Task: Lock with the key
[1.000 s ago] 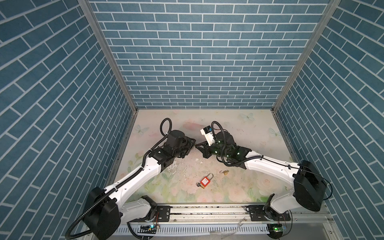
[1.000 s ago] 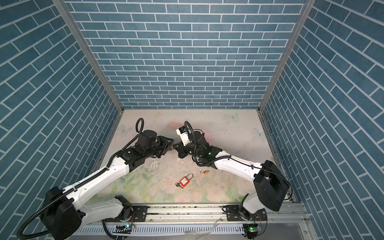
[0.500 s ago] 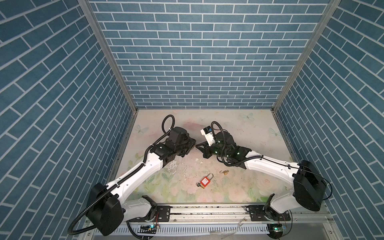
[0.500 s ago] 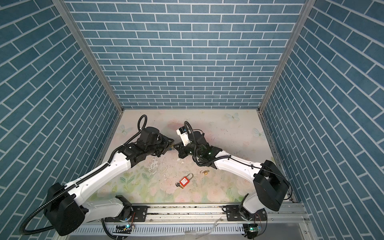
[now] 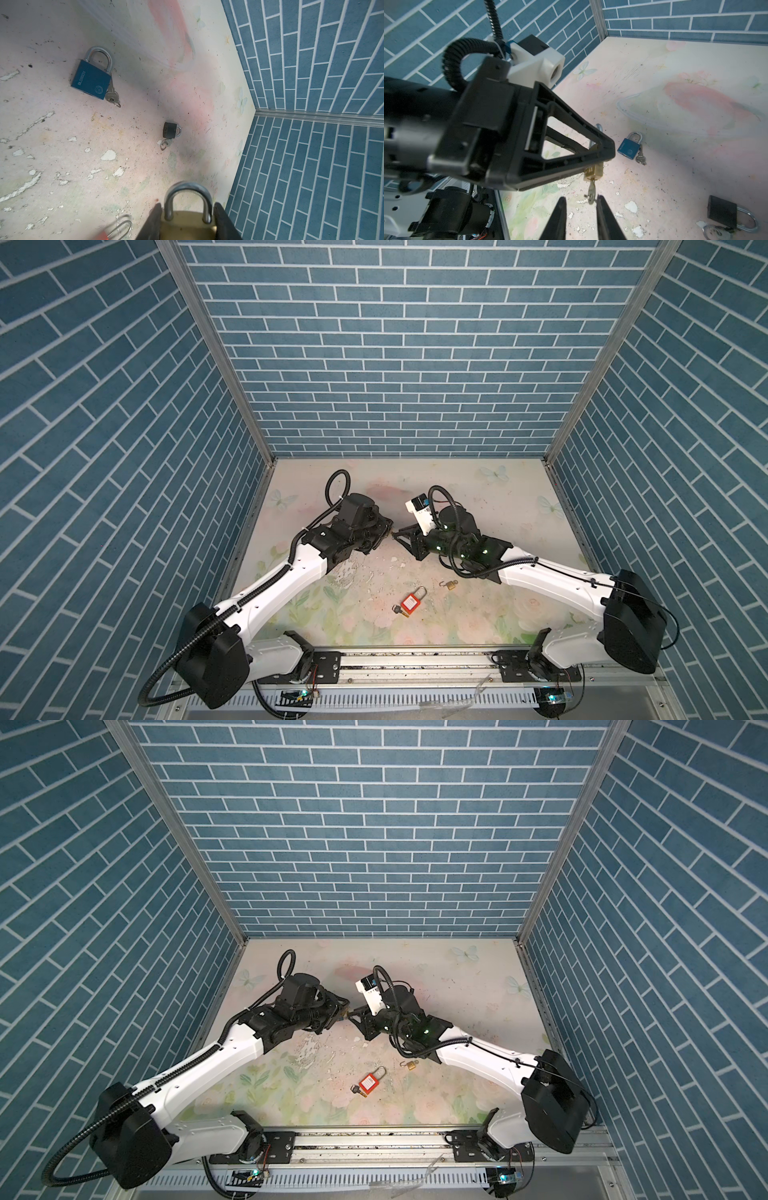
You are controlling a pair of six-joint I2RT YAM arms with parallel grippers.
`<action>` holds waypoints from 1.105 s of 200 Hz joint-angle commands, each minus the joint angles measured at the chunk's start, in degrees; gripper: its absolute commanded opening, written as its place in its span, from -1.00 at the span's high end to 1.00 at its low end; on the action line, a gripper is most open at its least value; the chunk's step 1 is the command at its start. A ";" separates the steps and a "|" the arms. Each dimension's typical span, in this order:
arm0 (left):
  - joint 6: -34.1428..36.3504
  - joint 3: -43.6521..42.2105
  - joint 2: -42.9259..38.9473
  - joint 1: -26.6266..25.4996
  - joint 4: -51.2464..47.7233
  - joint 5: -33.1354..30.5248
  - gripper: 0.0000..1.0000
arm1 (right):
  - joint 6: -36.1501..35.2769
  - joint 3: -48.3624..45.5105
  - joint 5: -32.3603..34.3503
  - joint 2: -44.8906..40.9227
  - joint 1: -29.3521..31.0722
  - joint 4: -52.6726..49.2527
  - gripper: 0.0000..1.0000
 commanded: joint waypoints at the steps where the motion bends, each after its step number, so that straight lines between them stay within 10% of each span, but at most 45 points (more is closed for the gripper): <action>1: -0.42 1.12 -0.22 0.34 1.84 0.68 1.00 | -0.37 -1.24 0.38 -1.26 -0.50 1.28 0.41; 221: -2.36 -0.35 -0.05 0.50 4.12 2.88 1.00 | -3.69 1.34 -1.54 3.63 -0.23 1.89 0.46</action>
